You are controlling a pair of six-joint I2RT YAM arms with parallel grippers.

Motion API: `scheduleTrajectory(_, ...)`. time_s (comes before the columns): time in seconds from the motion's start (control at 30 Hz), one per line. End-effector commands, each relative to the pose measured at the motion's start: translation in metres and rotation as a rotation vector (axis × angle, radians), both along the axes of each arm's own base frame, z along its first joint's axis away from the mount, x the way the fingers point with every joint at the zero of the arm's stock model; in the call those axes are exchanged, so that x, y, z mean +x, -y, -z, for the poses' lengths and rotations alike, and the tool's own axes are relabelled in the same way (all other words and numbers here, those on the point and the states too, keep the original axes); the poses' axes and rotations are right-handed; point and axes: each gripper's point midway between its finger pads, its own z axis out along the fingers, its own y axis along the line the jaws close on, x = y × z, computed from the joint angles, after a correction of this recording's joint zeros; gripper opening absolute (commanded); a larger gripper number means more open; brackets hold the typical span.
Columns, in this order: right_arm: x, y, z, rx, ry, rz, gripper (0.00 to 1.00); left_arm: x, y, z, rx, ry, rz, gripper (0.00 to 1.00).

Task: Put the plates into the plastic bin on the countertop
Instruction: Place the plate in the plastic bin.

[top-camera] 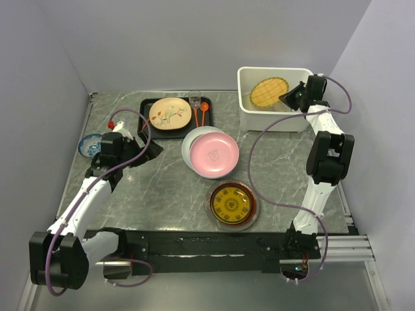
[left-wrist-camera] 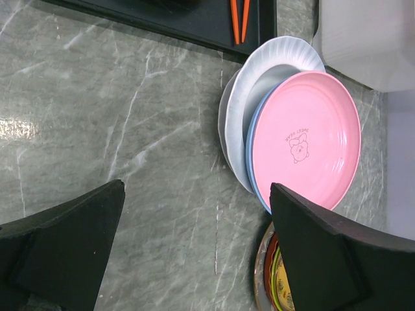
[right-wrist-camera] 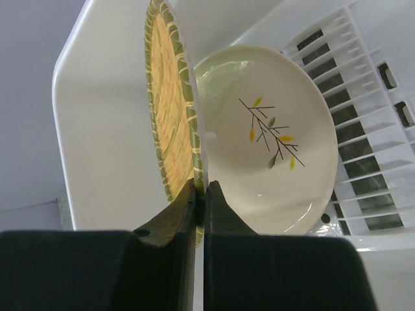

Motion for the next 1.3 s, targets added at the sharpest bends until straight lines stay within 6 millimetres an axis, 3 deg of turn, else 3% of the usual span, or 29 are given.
scheduleTrajectory(0.0, 0.015, 0.006, -0.030, -0.022, 0.093, -0.023, 0.06, 0.002, 0.001, -0.005, 0.009, 0.037, 0.010, 0.99)
scheduleTrajectory(0.13, 0.015, 0.007, -0.023, -0.011, 0.078, -0.033, 0.13, 0.004, 0.002, -0.006, 0.009, 0.040, 0.016, 0.99)
scheduleTrajectory(0.17, 0.015, 0.008, -0.024, -0.009, 0.078, -0.031, 0.20, 0.003, 0.002, -0.005, 0.008, 0.038, 0.019, 0.99)
scheduleTrajectory(0.33, 0.016, 0.009, -0.017, -0.001, 0.050, -0.033, 0.24, 0.004, 0.003, -0.005, 0.004, 0.037, 0.022, 0.99)
scheduleTrajectory(0.47, 0.015, 0.011, -0.022, -0.008, 0.056, -0.028, 0.32, 0.004, 0.003, -0.005, 0.004, 0.039, 0.022, 0.99)
scheduleTrajectory(0.63, 0.013, 0.013, -0.034, -0.014, 0.075, -0.023, 0.33, 0.003, 0.004, -0.005, 0.002, 0.038, 0.025, 0.99)
scheduleTrajectory(0.67, 0.012, 0.013, -0.035, -0.015, 0.078, -0.021, 0.38, 0.003, 0.004, -0.004, 0.003, 0.035, 0.025, 0.99)
scheduleTrajectory(0.73, 0.012, 0.016, -0.044, -0.022, 0.097, -0.005, 0.51, 0.002, 0.004, -0.005, 0.000, 0.037, 0.029, 0.99)
scheduleTrajectory(0.83, 0.008, 0.019, -0.061, -0.028, 0.148, 0.017, 0.61, 0.001, 0.004, -0.006, 0.001, 0.039, 0.025, 0.99)
scheduleTrajectory(0.93, 0.001, 0.016, -0.082, -0.018, 0.201, 0.017, 0.64, 0.001, 0.004, -0.007, 0.005, 0.042, 0.024, 0.99)
scheduleTrajectory(1.07, -0.015, -0.002, -0.124, 0.003, 0.292, -0.018, 0.66, 0.000, 0.005, -0.008, 0.005, 0.042, 0.029, 0.99)
scheduleTrajectory(1.13, -0.025, -0.015, -0.125, 0.011, 0.286, -0.042, 0.68, 0.000, 0.006, -0.007, 0.003, 0.037, 0.032, 0.99)
scheduleTrajectory(1.17, -0.032, -0.021, -0.142, 0.004, 0.330, -0.056, 0.68, 0.001, 0.006, -0.010, 0.002, 0.043, 0.032, 0.99)
scheduleTrajectory(1.27, -0.054, -0.042, -0.151, 0.020, 0.362, -0.100, 0.69, -0.001, 0.008, -0.010, -0.003, 0.039, 0.039, 0.99)
